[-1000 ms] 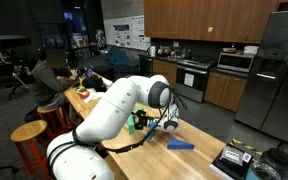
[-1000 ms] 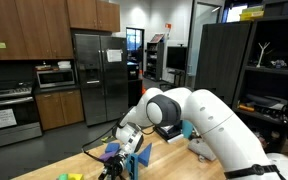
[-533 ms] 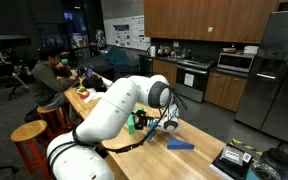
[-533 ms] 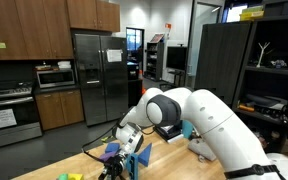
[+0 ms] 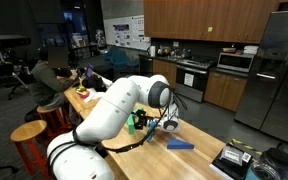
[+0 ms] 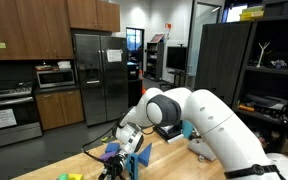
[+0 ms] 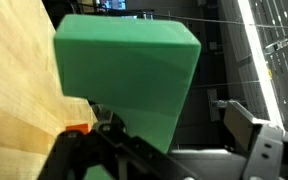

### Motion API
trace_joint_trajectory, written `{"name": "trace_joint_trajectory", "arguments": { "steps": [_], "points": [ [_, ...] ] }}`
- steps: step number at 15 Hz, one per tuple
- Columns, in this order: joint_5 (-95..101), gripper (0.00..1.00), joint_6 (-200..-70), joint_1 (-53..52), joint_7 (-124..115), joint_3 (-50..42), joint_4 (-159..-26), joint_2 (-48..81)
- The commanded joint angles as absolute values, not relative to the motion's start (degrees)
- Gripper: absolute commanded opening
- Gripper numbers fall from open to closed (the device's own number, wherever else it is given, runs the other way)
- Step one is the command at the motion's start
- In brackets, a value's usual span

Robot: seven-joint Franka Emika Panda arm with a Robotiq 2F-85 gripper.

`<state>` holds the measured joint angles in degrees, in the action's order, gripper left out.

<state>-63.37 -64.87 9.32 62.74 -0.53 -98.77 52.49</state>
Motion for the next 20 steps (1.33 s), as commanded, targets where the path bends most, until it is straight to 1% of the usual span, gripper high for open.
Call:
{"name": "trace_joint_trajectory", "arguments": {
  "steps": [1, 12, 13, 20],
  "points": [
    [-63.35, 1.00, -66.54, 8.23, 64.00, -1.30, -99.06, 51.98],
    [-64.05, 1.00, -86.31, 4.71, 65.74, -1.22, -97.34, 53.95],
    [-63.01, 1.00, -80.93, 5.52, 59.54, -0.44, -98.40, 49.89],
    [-63.05, 1.00, -80.82, 5.49, 58.65, -0.12, -98.30, 49.53]
  ]
}}
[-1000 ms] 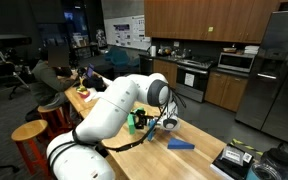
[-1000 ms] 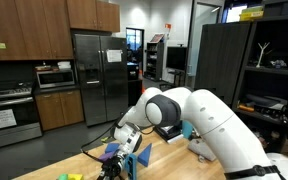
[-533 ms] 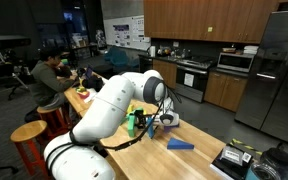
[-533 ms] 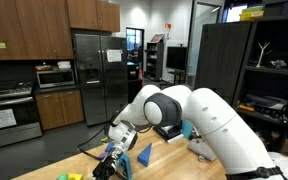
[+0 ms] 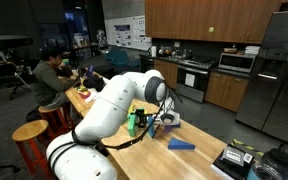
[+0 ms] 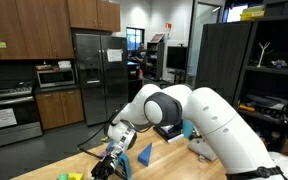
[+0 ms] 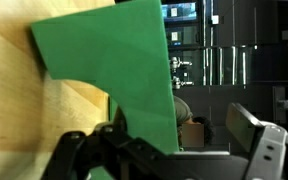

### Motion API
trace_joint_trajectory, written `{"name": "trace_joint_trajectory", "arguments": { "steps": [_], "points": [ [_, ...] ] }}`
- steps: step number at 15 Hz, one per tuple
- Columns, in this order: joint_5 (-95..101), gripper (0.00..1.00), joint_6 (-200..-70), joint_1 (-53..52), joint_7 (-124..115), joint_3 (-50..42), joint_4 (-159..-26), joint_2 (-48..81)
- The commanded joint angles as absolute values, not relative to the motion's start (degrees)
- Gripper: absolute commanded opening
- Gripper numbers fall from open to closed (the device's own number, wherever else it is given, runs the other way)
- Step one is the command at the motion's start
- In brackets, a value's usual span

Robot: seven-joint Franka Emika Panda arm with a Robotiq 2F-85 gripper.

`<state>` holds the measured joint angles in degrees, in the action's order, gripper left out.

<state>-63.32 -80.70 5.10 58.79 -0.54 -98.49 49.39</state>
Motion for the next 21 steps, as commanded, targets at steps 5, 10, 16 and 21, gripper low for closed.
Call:
{"name": "trace_joint_trajectory", "arguments": {
  "steps": [5, 10, 16, 21],
  "points": [
    [-63.23, 0.75, -82.79, 5.08, 58.12, -0.62, -99.33, 48.20],
    [-62.42, 0.44, -86.96, 4.89, 58.48, -1.37, -100.16, 46.63],
    [-59.76, 0.73, -87.79, 4.67, 56.39, -0.98, -99.72, 46.92],
    [-60.09, 0.93, -86.63, 5.48, 56.88, -0.14, -97.85, 48.75]
  ]
}}
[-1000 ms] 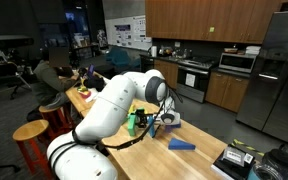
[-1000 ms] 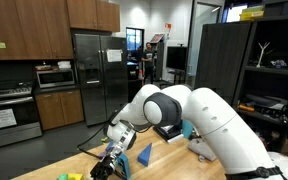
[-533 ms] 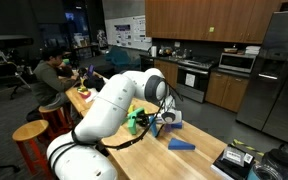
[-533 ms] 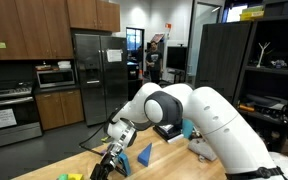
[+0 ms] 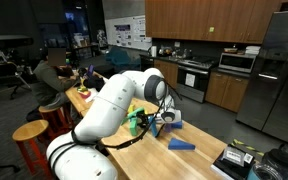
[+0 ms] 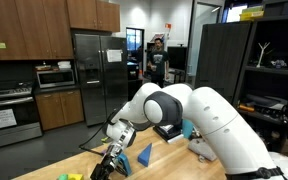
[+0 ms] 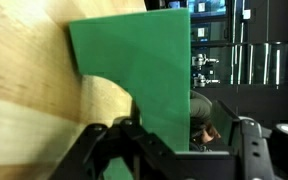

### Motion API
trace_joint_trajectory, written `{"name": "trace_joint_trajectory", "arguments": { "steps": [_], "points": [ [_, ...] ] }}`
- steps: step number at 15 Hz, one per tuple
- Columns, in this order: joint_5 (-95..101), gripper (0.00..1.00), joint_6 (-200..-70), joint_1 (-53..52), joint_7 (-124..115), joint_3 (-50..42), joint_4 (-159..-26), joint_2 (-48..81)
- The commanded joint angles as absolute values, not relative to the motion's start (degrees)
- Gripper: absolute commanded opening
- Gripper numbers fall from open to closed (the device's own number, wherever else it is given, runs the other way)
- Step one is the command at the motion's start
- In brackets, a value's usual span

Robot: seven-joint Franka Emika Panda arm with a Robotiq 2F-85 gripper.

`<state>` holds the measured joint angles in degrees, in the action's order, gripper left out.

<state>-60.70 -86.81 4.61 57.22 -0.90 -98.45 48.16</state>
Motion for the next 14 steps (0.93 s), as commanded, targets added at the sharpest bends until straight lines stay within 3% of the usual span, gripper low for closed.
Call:
{"name": "trace_joint_trajectory", "arguments": {
  "steps": [1, 4, 14],
  "points": [
    [-60.46, 0.93, -86.49, 5.74, 56.68, -0.06, -97.48, 49.19],
    [-60.34, 1.00, -86.34, 6.16, 56.68, -0.12, -96.85, 49.81],
    [-59.90, 1.00, -86.76, 7.74, 57.78, -0.65, -97.26, 49.13]
  ]
}}
